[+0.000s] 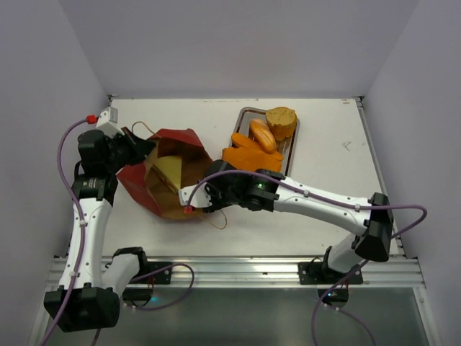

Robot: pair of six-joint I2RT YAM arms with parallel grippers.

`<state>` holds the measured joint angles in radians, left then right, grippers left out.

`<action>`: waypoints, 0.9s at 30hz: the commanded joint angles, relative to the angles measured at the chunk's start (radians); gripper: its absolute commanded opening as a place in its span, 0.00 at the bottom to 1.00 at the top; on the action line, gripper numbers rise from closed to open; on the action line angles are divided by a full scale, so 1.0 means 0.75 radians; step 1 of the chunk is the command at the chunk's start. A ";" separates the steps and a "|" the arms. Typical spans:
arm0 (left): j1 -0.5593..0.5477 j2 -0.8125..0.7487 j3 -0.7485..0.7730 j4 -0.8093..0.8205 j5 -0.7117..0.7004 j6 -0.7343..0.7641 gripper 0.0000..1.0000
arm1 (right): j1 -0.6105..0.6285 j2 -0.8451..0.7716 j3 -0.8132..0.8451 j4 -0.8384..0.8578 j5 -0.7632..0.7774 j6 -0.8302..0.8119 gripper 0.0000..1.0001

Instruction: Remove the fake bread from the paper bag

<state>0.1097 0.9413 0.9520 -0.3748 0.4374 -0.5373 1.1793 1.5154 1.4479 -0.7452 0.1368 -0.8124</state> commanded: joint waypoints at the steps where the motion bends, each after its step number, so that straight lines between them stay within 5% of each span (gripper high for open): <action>1: -0.005 -0.032 -0.001 -0.010 0.010 0.009 0.00 | -0.004 0.074 0.111 0.194 0.143 0.213 0.43; 16: -0.005 -0.085 -0.085 0.144 -0.053 -0.161 0.00 | -0.004 0.329 0.209 0.325 0.053 1.019 0.43; 27: -0.005 -0.097 -0.126 0.215 -0.051 -0.202 0.00 | -0.002 0.458 0.268 0.327 0.151 1.144 0.43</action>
<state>0.1097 0.8818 0.8680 -0.2874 0.4030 -0.6655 1.1759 1.8641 1.5906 -0.5503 0.2127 -0.0158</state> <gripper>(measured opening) 0.011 0.433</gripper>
